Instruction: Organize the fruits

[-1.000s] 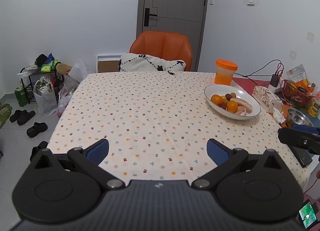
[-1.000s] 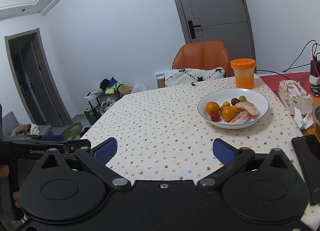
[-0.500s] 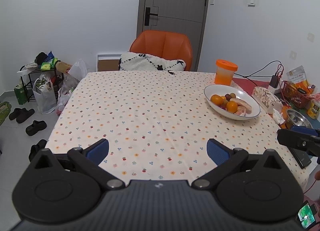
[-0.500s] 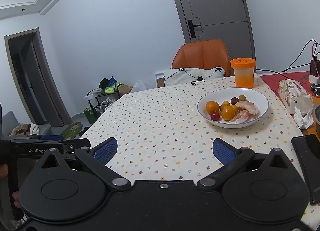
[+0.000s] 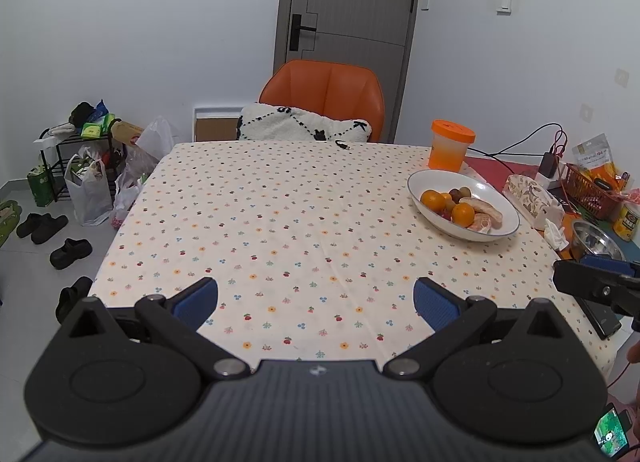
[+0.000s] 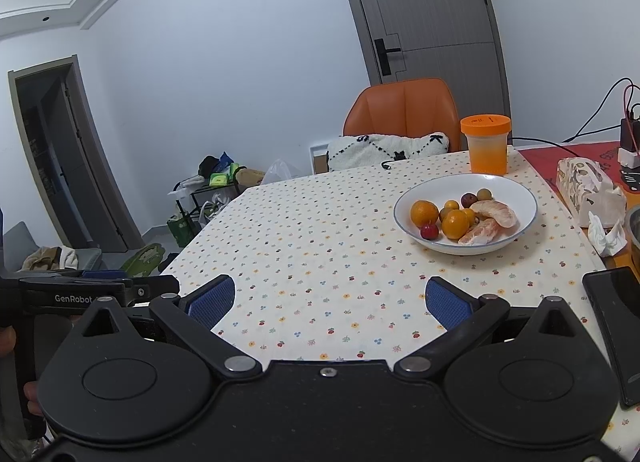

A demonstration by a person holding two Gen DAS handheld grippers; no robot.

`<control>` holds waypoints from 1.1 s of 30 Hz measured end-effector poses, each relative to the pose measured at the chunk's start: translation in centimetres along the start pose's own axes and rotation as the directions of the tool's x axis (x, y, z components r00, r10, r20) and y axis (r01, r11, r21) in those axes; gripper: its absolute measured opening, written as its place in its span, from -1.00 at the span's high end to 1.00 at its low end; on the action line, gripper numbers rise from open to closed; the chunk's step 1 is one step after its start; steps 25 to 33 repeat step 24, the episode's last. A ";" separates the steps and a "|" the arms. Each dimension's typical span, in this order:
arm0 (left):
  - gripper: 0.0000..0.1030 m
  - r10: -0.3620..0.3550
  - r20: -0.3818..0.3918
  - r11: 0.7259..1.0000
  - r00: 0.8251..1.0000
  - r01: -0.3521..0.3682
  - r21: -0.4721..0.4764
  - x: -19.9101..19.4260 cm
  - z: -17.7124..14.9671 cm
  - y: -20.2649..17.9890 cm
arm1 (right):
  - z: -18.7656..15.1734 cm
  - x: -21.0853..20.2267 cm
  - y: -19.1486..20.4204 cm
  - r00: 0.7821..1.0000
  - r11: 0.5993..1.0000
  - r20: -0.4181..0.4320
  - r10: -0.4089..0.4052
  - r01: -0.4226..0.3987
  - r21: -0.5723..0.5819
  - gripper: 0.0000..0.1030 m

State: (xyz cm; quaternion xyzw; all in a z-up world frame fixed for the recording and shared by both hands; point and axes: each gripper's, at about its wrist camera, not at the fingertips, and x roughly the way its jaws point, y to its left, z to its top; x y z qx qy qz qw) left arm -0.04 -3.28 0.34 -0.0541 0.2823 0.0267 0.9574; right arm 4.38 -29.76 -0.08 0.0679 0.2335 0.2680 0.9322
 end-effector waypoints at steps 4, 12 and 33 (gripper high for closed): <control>-1.00 -0.002 -0.002 1.000 1.000 0.002 -0.001 0.0 0.0 -0.1 | 0.0 0.0 -0.1 1.000 1.000 0.001 -0.003 0.003 -0.001 -1.00; -1.00 -0.009 -0.003 1.000 1.000 0.009 -0.004 0.1 -0.1 -0.2 | 0.0 -0.1 0.1 1.000 1.000 0.004 -0.022 0.022 -0.019 -1.00; -1.00 -0.018 0.002 1.000 1.000 0.018 0.007 -0.3 -0.2 -0.5 | 0.0 -0.1 -0.1 1.000 1.000 0.008 -0.023 0.023 -0.012 -1.00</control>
